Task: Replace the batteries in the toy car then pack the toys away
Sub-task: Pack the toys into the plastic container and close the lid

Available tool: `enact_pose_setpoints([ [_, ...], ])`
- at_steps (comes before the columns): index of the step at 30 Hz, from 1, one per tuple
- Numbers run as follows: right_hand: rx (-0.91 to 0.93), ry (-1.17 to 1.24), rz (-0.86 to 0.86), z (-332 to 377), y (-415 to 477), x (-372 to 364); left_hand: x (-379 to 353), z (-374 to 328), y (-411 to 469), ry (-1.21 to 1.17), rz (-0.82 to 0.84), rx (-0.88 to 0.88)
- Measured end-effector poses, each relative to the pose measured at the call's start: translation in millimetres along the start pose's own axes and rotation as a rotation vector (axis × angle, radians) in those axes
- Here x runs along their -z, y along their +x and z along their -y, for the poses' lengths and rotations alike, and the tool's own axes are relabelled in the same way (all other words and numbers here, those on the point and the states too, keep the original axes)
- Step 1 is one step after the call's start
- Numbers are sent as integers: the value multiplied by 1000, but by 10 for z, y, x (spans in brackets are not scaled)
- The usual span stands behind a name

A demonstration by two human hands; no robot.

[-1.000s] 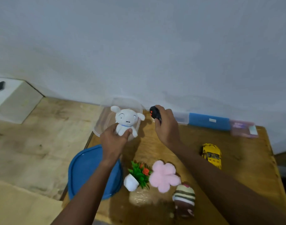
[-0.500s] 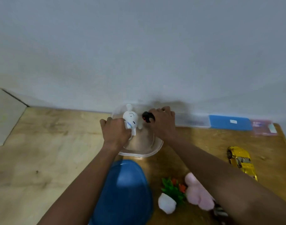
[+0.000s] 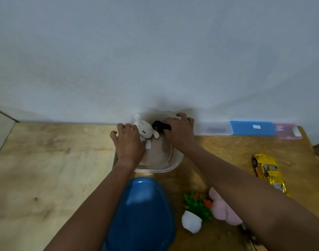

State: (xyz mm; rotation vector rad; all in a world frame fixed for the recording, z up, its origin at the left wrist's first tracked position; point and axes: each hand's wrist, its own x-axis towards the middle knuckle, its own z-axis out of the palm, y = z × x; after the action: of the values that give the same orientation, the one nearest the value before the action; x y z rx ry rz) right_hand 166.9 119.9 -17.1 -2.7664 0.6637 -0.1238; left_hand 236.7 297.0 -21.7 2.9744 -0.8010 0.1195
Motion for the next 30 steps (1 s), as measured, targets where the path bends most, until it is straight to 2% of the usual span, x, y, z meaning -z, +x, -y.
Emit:
enact_pose_setpoints([
  [5,20,137,-87,-141,-361,183,201,-257,-359,-193,-54,59],
  [8,8,169,-49,-290,-697,329,327,-507,-693,-266,-134,57],
  [11,-32,132,9,-543,-1104,507,404,-782,-1124,-269,-140,57],
  [15,-99,125,102,-1011,-1752,724,390,-1156,-1806,-312,-52,28],
  [23,-200,95,295,-1687,-2741,630,241,-1688,-2648,-286,280,104],
  [26,-111,135,347,-1743,-2996,480,203,-1768,-2713,-279,315,105],
  [30,152,-34,292,-1822,-3235,306,181,-1843,-2761,-338,299,110],
])
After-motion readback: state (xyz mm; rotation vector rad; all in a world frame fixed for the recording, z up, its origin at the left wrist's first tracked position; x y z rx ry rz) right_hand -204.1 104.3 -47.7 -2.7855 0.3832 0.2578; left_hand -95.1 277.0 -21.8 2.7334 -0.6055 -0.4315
